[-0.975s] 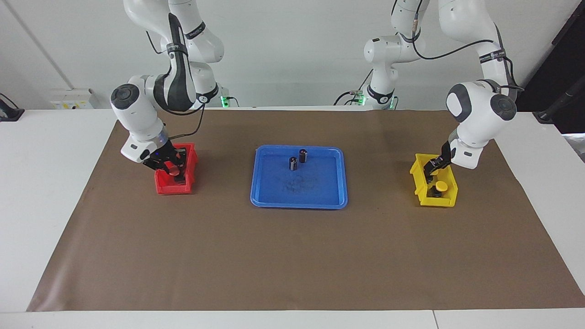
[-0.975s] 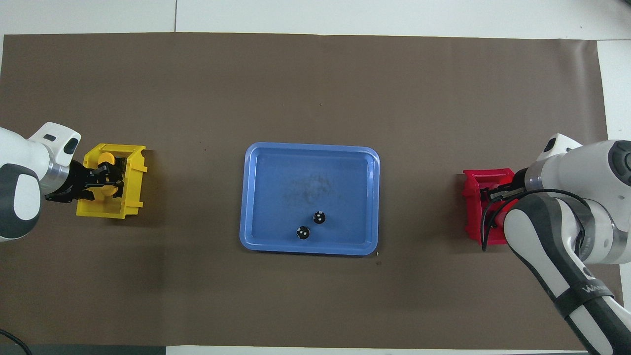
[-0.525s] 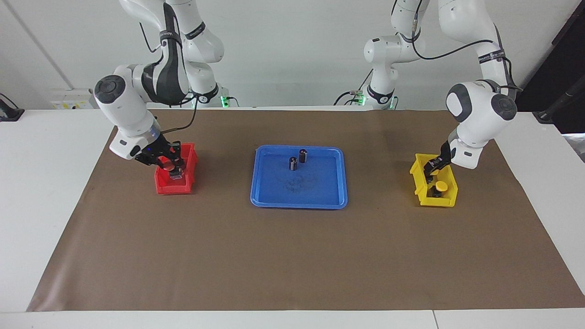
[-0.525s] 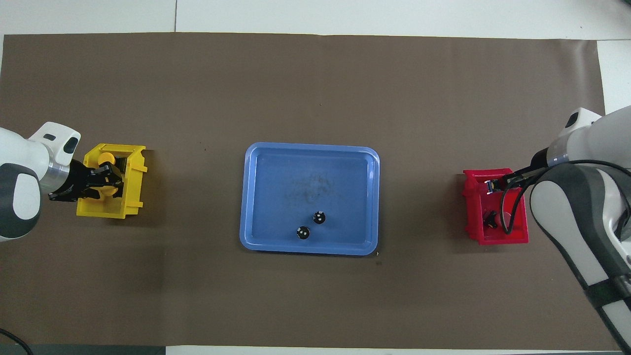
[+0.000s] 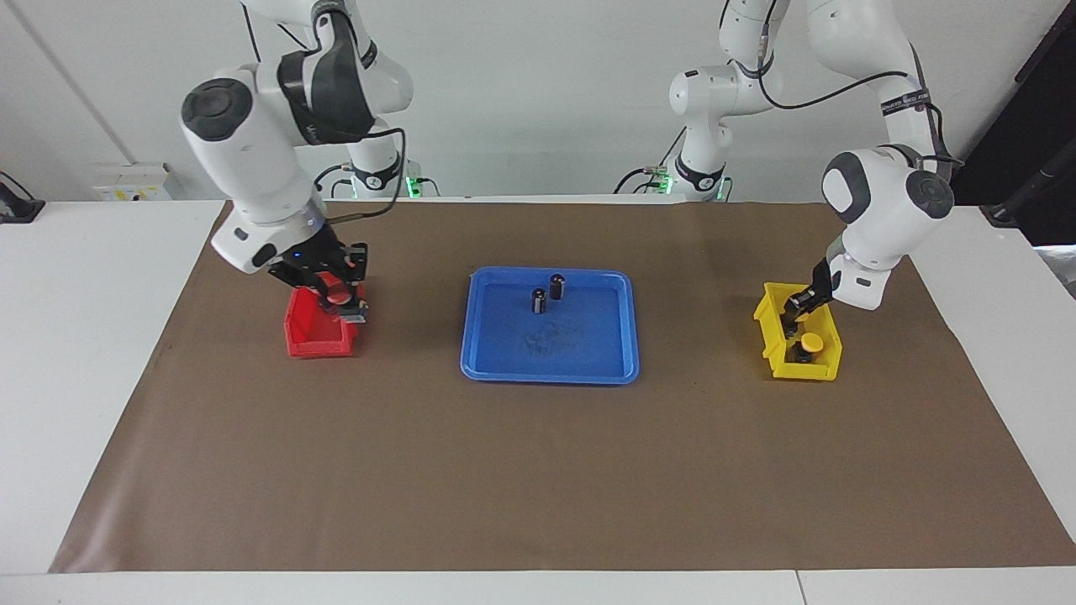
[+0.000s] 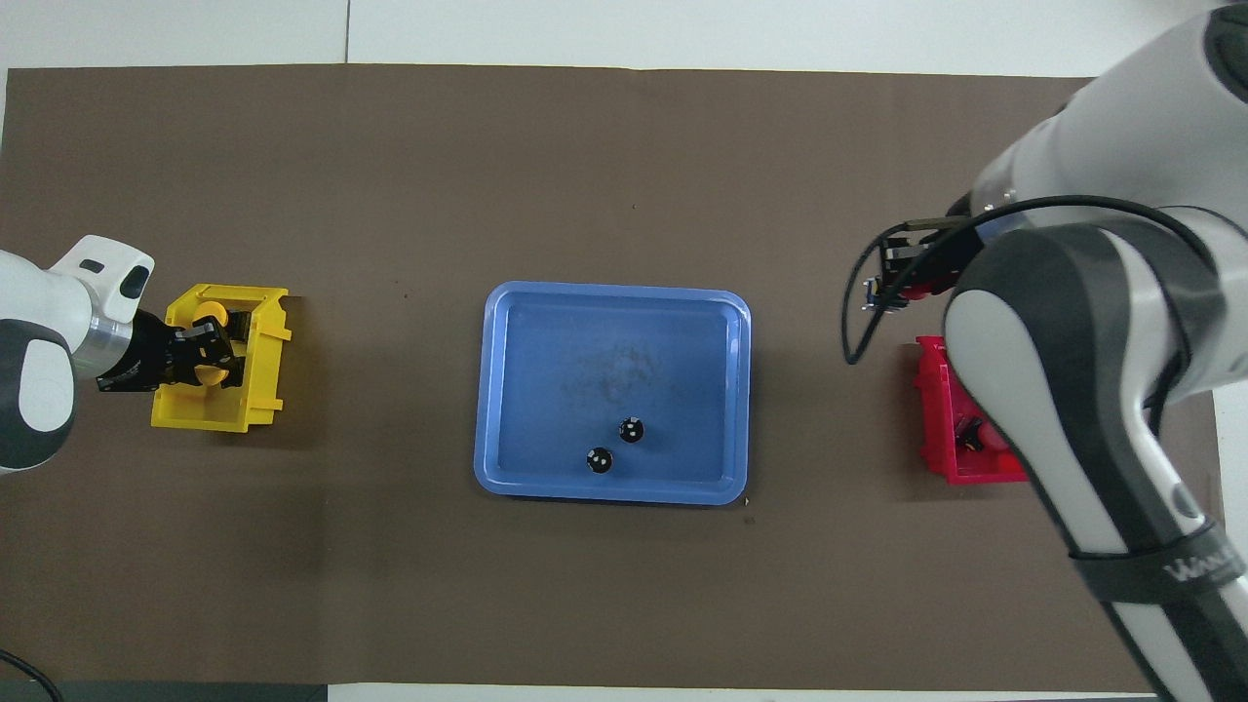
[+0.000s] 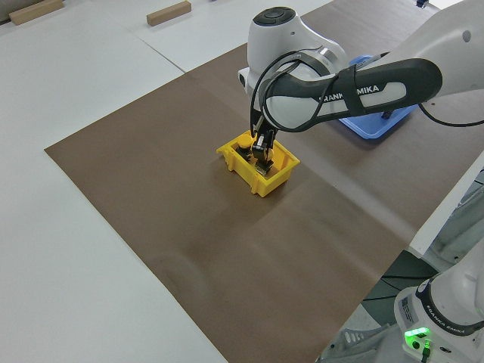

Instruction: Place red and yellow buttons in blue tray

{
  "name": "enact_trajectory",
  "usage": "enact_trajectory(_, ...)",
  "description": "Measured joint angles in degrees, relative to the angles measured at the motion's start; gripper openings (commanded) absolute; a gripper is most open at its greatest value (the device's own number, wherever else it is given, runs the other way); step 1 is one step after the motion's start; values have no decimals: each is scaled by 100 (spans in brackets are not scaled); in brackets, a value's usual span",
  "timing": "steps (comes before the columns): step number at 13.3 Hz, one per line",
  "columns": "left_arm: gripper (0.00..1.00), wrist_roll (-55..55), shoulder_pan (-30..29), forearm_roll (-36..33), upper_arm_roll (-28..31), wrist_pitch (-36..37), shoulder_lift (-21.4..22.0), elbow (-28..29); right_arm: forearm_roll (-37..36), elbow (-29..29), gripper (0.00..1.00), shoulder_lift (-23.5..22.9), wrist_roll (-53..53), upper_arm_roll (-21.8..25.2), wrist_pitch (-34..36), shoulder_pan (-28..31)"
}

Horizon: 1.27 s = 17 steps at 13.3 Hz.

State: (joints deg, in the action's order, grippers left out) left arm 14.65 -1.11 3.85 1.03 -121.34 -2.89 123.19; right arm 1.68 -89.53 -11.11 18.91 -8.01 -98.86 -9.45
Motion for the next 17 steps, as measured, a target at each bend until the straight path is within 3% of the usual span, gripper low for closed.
enact_trajectory(3, 9, 0, 2, 4, -2, 807, 33, -466, -5, 199, 14, -429, 1037, -11, -746, -802)
enact_trajectory(6, 1, -23, 160, 8, -29, 1520, 141, -1122, -35, 180, 14, -892, 1501, -8, -1191, -1292)
enact_trajectory(10, 1, 13, 1279, 8, -72, 1568, -39, -1698, -82, 105, 15, -1361, 1781, -3, -1379, -1644)
enact_trajectory(14, 1, 30, 2037, 8, -85, 1102, -478, -1731, -200, -359, 19, -1372, 1787, -1, -1738, -1730)
enact_trajectory(16, 1, 30, 2214, 8, -88, 909, -657, -1746, -260, -625, 24, -1359, 1787, -1, -1979, -1734)
enact_trajectory(17, 1, 30, 2255, 8, -86, 838, -716, -1755, -279, -721, 42, -1335, 1787, -1, -2093, -1737)
